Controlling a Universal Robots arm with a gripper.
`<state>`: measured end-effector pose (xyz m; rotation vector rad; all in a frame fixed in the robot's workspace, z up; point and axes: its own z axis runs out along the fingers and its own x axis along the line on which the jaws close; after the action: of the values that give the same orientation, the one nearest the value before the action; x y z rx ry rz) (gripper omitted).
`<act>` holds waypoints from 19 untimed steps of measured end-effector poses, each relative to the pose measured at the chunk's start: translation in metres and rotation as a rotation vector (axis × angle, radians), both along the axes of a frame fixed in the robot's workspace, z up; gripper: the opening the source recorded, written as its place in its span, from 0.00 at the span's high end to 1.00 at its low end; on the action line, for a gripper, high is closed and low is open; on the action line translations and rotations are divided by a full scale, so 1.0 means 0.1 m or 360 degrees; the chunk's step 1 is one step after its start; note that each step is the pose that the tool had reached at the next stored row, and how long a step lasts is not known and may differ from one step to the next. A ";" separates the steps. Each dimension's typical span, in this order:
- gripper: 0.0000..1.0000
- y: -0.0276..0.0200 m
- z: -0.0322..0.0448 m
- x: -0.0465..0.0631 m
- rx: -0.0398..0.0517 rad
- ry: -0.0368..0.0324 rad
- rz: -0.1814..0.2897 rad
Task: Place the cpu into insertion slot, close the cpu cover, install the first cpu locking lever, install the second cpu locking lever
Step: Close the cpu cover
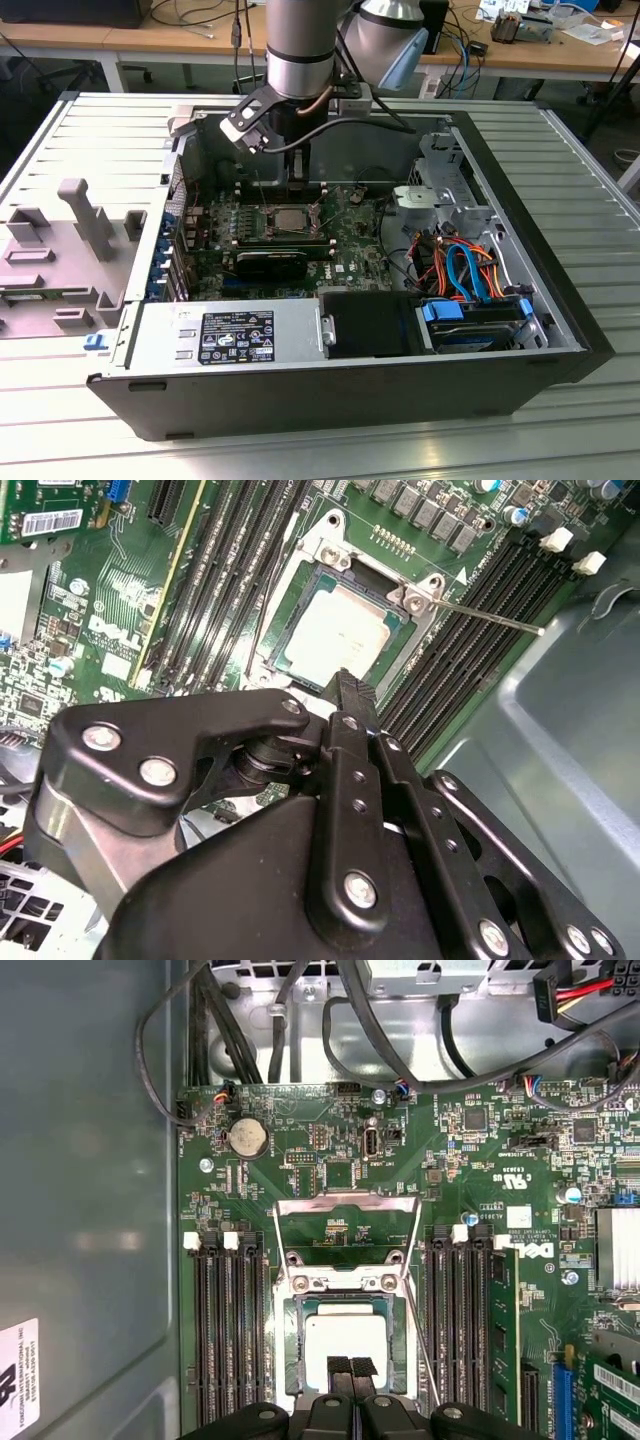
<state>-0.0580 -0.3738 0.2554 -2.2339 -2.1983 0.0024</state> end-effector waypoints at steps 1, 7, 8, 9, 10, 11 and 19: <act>0.89 0.000 0.003 0.00 0.0000 0.0000 0.0000; 0.89 0.000 0.025 0.01 0.0000 0.0000 0.0000; 0.89 0.000 0.029 0.01 0.0000 0.0000 0.0000; 0.89 0.000 0.031 0.01 0.0000 0.0000 0.0000; 0.89 0.000 0.035 0.01 0.0000 0.0000 0.0000; 0.89 0.000 0.037 0.01 0.0000 0.0000 0.0000; 0.89 0.000 0.060 0.02 0.0000 0.0000 0.0000</act>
<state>-0.0564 -0.3738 0.2615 -2.2337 -2.1983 0.0026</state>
